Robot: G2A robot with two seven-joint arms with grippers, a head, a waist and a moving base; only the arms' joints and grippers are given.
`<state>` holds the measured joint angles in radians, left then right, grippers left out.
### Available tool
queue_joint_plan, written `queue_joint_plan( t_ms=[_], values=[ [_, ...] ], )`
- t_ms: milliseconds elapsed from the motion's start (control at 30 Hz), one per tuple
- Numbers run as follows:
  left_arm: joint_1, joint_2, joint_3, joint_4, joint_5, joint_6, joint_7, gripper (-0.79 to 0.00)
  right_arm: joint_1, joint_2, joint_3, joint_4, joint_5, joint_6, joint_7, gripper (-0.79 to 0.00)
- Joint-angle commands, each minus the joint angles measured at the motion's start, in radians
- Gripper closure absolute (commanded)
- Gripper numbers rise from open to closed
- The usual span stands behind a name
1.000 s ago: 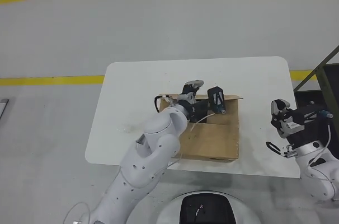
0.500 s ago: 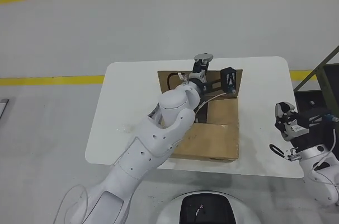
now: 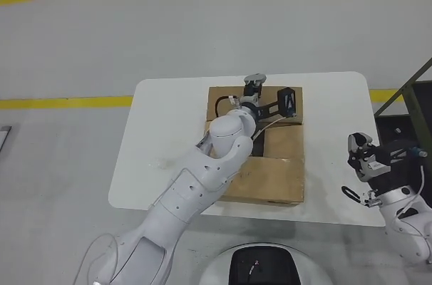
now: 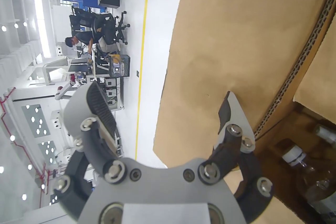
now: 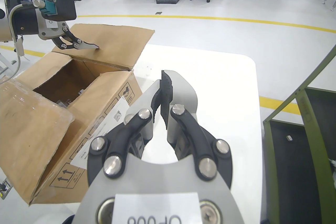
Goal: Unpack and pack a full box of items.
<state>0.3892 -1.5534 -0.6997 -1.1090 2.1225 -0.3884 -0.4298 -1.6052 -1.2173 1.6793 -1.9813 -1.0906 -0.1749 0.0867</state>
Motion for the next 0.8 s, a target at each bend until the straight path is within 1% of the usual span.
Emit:
queue_joint_plan(
  t_ms=[0, 133, 233, 333, 433, 533, 600, 667, 733, 767],
  values=[
    [0.007, -0.002, -0.007, 0.002, -0.001, -0.003, -0.007, -0.785, 0.003, 0.000, -0.003, 0.003, 0.000, -0.001, 0.001, 0.000],
    [0.016, -0.004, -0.017, -0.005, 0.005, -0.009, -0.011, -0.785, 0.010, 0.000, -0.007, 0.010, 0.003, -0.003, 0.004, 0.000],
    [0.029, -0.003, -0.042, -0.032, -0.007, 0.005, -0.014, -0.785, 0.014, 0.000, -0.006, 0.014, 0.018, -0.007, 0.012, 0.000],
    [0.064, 0.004, -0.087, -0.083, -0.032, 0.028, -0.015, -0.785, 0.018, -0.001, 0.007, 0.021, 0.069, -0.019, 0.008, 0.000],
    [0.118, 0.017, -0.147, -0.174, -0.065, 0.039, -0.021, -0.785, 0.016, 0.000, 0.026, 0.031, 0.143, -0.060, 0.000, 0.000],
    [0.186, 0.032, -0.216, -0.286, -0.107, 0.022, -0.032, -0.785, 0.017, 0.003, 0.049, 0.046, 0.220, -0.128, 0.005, 0.000],
    [0.239, 0.042, -0.261, -0.364, -0.141, 0.004, -0.045, -0.785, 0.019, 0.005, 0.058, 0.053, 0.280, -0.196, 0.012, 0.000],
    [0.292, 0.050, -0.299, -0.436, -0.193, -0.033, -0.055, -0.785, 0.022, 0.010, 0.068, 0.062, 0.338, -0.291, 0.035, -0.022],
    [0.344, 0.054, -0.341, -0.490, -0.310, -0.086, -0.057, -0.785, 0.025, 0.015, 0.073, 0.073, 0.382, -0.393, 0.057, -0.034],
    [0.355, 0.059, -0.356, -0.517, -0.315, -0.118, -0.074, -0.785, 0.029, 0.018, 0.073, 0.080, 0.404, -0.447, 0.073, -0.065]
  ],
)
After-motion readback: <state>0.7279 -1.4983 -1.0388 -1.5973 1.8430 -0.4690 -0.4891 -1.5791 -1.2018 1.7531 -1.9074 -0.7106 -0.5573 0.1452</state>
